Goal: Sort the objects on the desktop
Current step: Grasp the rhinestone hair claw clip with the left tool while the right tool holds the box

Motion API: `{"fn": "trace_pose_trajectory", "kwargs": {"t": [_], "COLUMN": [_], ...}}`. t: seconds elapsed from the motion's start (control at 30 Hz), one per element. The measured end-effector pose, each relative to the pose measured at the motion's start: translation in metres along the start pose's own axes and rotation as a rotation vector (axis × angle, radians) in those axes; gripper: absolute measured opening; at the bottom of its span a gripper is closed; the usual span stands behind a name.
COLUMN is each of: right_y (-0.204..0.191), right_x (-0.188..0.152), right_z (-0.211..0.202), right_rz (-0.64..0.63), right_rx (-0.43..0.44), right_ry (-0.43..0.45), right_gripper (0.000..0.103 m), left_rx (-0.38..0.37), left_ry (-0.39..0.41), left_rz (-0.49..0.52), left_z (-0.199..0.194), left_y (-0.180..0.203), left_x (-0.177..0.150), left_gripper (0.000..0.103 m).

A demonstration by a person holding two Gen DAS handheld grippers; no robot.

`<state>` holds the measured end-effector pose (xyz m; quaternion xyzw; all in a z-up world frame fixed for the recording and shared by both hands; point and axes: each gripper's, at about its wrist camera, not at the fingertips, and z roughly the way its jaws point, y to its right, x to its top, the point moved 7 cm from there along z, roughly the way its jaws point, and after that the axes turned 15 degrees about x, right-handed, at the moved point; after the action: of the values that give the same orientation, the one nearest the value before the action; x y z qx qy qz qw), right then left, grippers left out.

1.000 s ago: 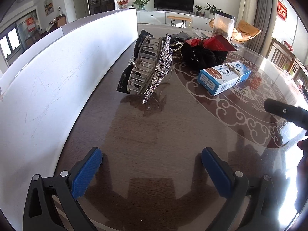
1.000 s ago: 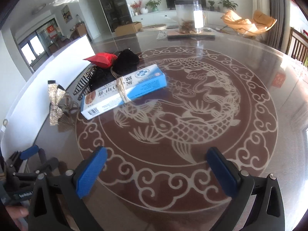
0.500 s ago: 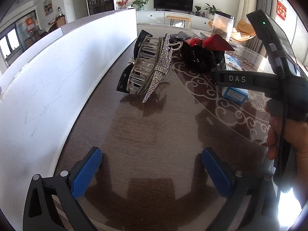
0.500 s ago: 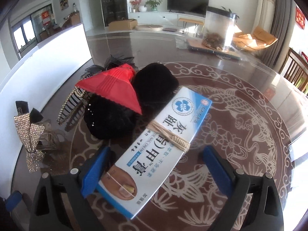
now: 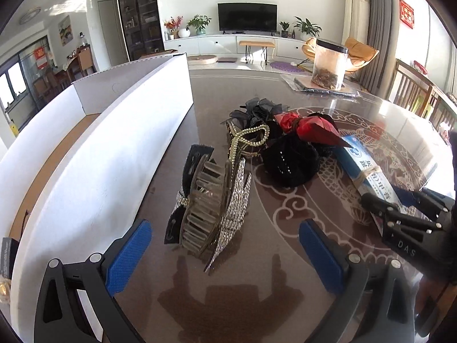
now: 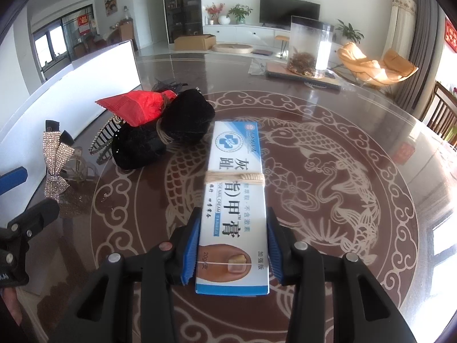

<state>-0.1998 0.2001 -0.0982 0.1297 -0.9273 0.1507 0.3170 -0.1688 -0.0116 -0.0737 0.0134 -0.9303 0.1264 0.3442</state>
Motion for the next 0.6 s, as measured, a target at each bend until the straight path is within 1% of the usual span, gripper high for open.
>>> {"fn": "trace_pose_trajectory", "kwargs": {"t": [0.07,0.13,0.2,0.23,0.27,0.3,0.33,0.4,0.47,0.6], "right_y": [0.000,0.000,0.000,0.000,0.000,0.000,0.000,0.000,0.000,-0.001], "right_x": [0.000,0.000,0.001,0.001,0.001,0.001,0.001,0.001,0.001,0.001], "right_z": [0.000,0.001,0.001,0.001,0.001,0.001,0.001,0.001,0.001,0.000], "right_rz": [-0.001,-0.004,-0.003,-0.004,-0.004,-0.003,-0.003,-0.003,-0.004,-0.003], "right_rx": [-0.001,-0.005,-0.005,-0.005,-0.005,-0.005,-0.005,-0.005,-0.004,0.000], "right_ry": [0.000,-0.001,-0.001,-0.001,-0.001,-0.001,-0.001,-0.002,-0.001,-0.001], "right_gripper": [0.042,0.042,0.042,0.042,0.042,0.042,0.042,0.042,0.042,0.042], "left_rx": [0.000,0.002,0.016,0.017,0.005,-0.011,-0.026,-0.013,-0.047,-0.063], "left_ry": [-0.041,-0.079,-0.083,-0.066,-0.047,-0.048,-0.049,-0.032,-0.035,-0.022], "left_rz": [-0.008,0.006,0.038,0.046,0.045,0.032,0.008,-0.007,-0.023,0.024], "left_z": [0.019,0.037,0.047,0.048,0.047,0.046,0.044,0.038,0.028,0.001], "left_y": [0.001,0.005,0.009,0.010,0.011,0.011,0.010,0.008,0.009,0.016], "left_x": [0.007,0.009,0.007,0.008,0.008,0.006,0.004,-0.003,-0.014,-0.045], "left_gripper": [0.103,0.103,0.103,0.092,0.075,0.060,0.059,0.057,0.057,0.057]}}
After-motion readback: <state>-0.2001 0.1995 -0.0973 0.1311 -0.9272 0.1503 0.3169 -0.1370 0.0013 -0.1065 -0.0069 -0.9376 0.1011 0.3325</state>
